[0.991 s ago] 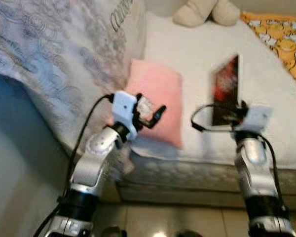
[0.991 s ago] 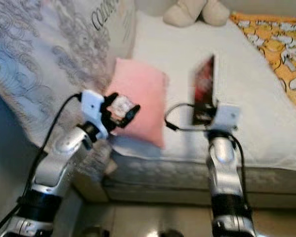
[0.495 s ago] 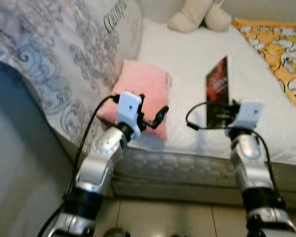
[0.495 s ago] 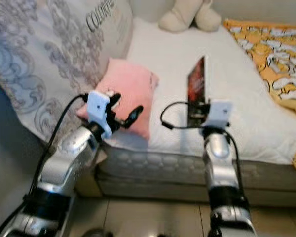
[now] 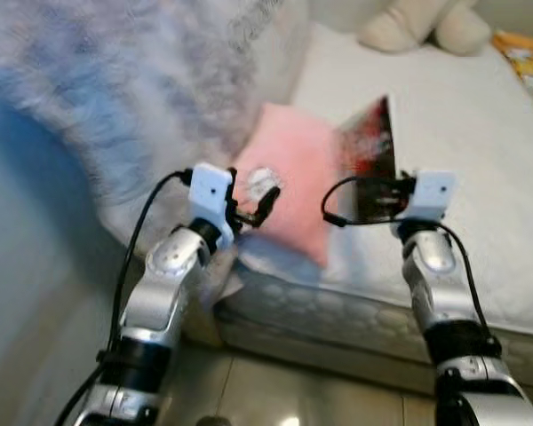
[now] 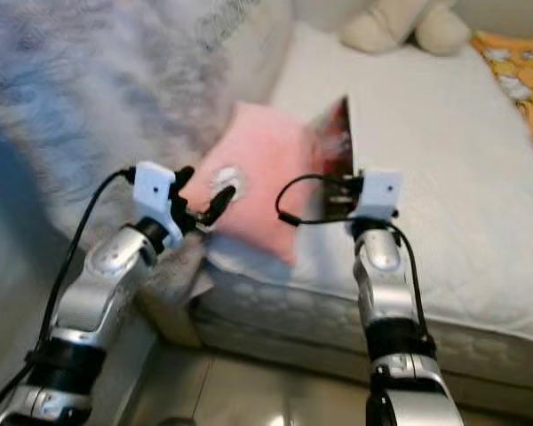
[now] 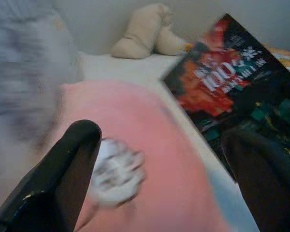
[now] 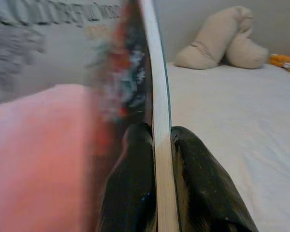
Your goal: Clean up the room
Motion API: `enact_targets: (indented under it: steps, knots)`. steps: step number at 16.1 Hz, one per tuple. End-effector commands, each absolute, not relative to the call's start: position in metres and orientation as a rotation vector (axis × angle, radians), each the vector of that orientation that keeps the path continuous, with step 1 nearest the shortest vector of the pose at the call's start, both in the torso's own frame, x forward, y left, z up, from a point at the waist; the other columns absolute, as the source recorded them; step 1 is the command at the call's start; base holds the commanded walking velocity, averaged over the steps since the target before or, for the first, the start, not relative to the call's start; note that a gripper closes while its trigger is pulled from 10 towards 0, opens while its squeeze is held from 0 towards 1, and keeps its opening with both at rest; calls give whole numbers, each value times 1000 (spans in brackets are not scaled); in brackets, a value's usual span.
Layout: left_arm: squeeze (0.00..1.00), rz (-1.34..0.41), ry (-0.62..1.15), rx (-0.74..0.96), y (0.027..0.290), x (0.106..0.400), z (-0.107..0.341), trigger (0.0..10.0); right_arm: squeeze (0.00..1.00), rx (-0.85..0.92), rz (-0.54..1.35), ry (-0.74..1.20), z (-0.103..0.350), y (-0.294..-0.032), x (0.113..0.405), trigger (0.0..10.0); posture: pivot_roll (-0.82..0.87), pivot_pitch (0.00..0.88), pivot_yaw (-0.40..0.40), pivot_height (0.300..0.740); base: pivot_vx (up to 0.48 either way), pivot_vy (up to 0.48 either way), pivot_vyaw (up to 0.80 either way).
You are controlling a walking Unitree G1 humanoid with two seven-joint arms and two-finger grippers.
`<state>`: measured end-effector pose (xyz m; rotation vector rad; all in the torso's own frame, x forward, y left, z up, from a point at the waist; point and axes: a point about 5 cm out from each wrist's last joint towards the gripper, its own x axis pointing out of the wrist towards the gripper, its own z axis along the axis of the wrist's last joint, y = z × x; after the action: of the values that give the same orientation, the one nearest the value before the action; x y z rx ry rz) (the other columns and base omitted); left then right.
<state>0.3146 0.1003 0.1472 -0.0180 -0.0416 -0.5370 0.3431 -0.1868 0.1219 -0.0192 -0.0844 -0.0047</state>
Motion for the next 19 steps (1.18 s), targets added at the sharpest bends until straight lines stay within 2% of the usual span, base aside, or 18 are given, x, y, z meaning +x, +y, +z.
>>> enact_targets:
  steps: [1, 3, 4, 7, 9, 12, 15, 19]
  knots:
    - [0, -576, -50, -12, 88, 312, 150, 10000, 0, -19, -58, -128, 131, -204, 344, 0, 170, 27, -5, 740, 454, 0, 0]
    - [0, -643, -48, 2, 85, 306, 152, 10000, 0, 25, -50, -171, 148, -206, 353, 0, 183, 47, -3, 740, 240, 0, 0]
    - [0, -665, -40, 75, 83, 304, 153, 10000, 0, 55, -69, -205, 159, -209, 357, 0, 195, 63, -2, 740, 0, 0, 0]
    - [0, -828, -39, 51, 72, 294, 169, 10000, 0, 188, -89, -244, 183, -220, 371, 0, 239, 124, 18, 740, 0, 0, 0]
    - [0, -951, -26, 73, 68, 285, 173, 10000, 0, 301, -29, -218, 190, -212, 385, 0, 265, 154, 35, 740, 0, 0, 0]
    - [0, -950, -9, 101, 81, 280, 182, 10000, 0, 480, 6, -166, 189, -203, 396, 0, 322, 203, 55, 740, 0, 0, 0]
    - [0, -1006, 4, 113, 83, 262, 189, 10000, 0, 486, 70, -72, 175, -182, 400, 0, 375, 245, 62, 740, 0, 0, 0]
    - [0, -1026, 48, 108, 84, 236, 189, 10000, 0, 625, 165, -41, 176, -156, 406, 0, 452, 307, 60, 740, 0, 0, 0]
